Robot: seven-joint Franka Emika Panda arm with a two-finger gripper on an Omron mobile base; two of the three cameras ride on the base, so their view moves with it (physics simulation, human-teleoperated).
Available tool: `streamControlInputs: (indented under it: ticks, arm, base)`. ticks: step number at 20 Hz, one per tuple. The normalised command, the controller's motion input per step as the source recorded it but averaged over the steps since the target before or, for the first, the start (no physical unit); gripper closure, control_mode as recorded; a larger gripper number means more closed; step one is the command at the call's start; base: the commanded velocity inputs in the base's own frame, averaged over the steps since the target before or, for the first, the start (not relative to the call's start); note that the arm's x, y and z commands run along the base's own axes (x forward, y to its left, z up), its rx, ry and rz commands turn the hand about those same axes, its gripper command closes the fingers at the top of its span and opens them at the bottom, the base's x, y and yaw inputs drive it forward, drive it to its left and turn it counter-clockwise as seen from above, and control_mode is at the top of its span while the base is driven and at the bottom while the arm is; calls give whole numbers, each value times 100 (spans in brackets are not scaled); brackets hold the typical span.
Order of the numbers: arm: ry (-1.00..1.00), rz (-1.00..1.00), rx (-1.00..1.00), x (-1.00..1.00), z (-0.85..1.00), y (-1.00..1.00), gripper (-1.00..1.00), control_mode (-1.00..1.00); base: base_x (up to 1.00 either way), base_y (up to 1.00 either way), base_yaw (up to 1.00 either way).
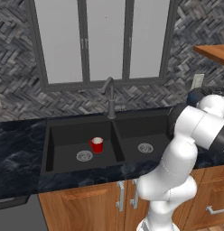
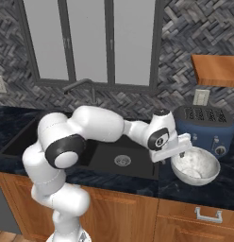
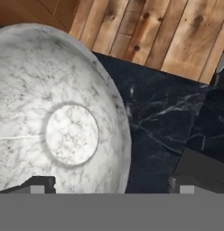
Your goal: Pick the mug and place it in the sink. Pick the bowl and place it in the open cabinet and then close the cabinet.
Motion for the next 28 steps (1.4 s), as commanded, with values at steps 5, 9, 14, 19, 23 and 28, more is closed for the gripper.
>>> streamControlInputs:
  ticks: [5,9,14,19,23,28]
  arm:
    - [0,0,2,3,-24,-10,-100,-100]
    - [0,0,4,0,-26,-2,-100,-100]
    - [0,0,2,0,-18,0,100,-100]
    - [0,1,0,0,-1,3,100,-100]
    - [0,1,-7,-34,20,20,100,-100]
    - [-4,1,-8,-89,67,21,100,-100]
  base:
    - [0,0,0]
    - [0,0,0]
    - [0,0,0]
    - [0,0,0]
    - [0,0,0]
    - [0,0,0]
